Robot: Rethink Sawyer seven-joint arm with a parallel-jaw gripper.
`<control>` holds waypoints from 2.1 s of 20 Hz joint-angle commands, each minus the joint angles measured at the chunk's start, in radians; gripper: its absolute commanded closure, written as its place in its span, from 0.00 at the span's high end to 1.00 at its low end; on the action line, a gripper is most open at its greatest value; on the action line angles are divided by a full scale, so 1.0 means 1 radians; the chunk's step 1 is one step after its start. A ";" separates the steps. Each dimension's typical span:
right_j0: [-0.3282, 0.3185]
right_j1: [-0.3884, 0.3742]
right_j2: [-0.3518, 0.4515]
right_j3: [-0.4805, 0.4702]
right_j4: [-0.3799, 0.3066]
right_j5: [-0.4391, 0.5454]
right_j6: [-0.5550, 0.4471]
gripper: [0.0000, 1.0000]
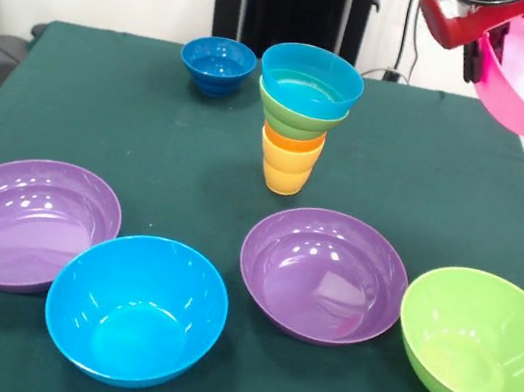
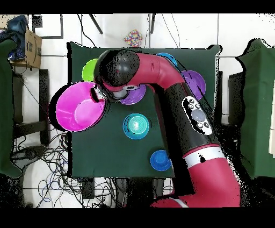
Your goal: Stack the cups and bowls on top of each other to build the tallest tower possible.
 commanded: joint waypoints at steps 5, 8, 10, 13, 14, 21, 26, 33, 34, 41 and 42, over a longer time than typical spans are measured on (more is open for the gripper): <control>-0.053 0.082 0.111 -0.084 -0.021 0.126 -0.217 0.00; -0.079 0.095 0.132 -0.086 -0.028 0.138 -0.236 0.00; -0.094 0.099 0.144 -0.085 -0.032 0.147 -0.243 0.00; -0.116 0.110 0.165 -0.086 -0.036 0.163 -0.253 0.00; -0.130 0.108 0.172 -0.074 -0.035 0.168 -0.254 0.00; -0.164 0.118 0.219 -0.091 -0.045 0.222 -0.261 0.00; -0.176 0.128 0.260 -0.115 -0.036 0.266 -0.252 0.00; -0.178 0.168 0.282 -0.189 -0.066 0.315 -0.274 0.00; -0.174 0.178 0.284 -0.215 -0.072 0.331 -0.279 0.00; -0.180 0.217 0.305 -0.308 -0.112 0.384 -0.329 0.00; -0.181 0.224 0.310 -0.327 -0.121 0.393 -0.344 0.00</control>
